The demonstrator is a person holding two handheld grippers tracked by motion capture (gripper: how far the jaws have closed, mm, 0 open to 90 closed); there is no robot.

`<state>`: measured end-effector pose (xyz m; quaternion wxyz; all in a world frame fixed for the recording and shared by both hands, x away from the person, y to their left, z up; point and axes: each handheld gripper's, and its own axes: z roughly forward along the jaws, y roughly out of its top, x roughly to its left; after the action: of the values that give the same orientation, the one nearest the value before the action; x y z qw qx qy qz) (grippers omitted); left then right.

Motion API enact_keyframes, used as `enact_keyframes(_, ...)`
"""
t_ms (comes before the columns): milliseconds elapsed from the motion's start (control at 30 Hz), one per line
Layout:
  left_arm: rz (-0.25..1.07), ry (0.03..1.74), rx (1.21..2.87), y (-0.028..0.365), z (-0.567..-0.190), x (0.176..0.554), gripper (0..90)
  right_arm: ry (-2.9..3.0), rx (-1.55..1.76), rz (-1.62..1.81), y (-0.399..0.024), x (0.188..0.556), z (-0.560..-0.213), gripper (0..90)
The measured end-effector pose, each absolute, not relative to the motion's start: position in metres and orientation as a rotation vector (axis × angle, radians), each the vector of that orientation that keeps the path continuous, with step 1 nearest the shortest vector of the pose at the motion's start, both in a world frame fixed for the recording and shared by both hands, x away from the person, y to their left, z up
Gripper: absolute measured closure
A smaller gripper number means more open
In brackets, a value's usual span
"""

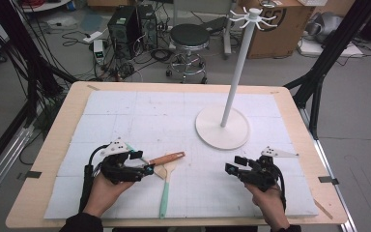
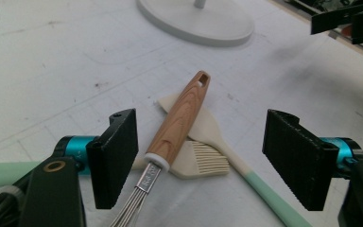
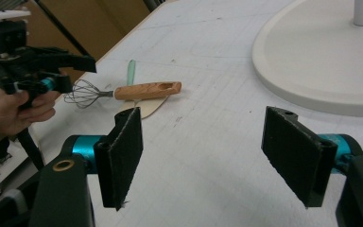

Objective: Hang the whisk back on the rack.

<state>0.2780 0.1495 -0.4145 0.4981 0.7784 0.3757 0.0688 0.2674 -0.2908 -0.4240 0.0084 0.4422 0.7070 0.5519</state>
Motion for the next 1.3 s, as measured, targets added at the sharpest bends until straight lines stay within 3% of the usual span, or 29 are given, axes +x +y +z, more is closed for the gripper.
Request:
enact_keyframes(67,0.133,0.91,1.913,0.147,-0.417,0.282,37.4,2.222,1.381,1.725,-0.29,0.27,-0.425,29.1)
enact_keyframes(500,0.128,0.83,2.075,0.135,-0.396,0.316,42.8,2.204,1.365,1.753,-0.29,0.271,-0.422,29.8)
enact_keyframes(1033,0.01,0.826,2.197,0.128,-0.411,0.33,46.8,2.183,1.375,1.743,-0.294,0.27,-0.423,30.6)
enact_keyframes(1300,0.023,0.842,2.289,0.119,-0.422,0.333,48.2,2.175,1.368,1.746,-0.296,0.269,-0.422,31.2)
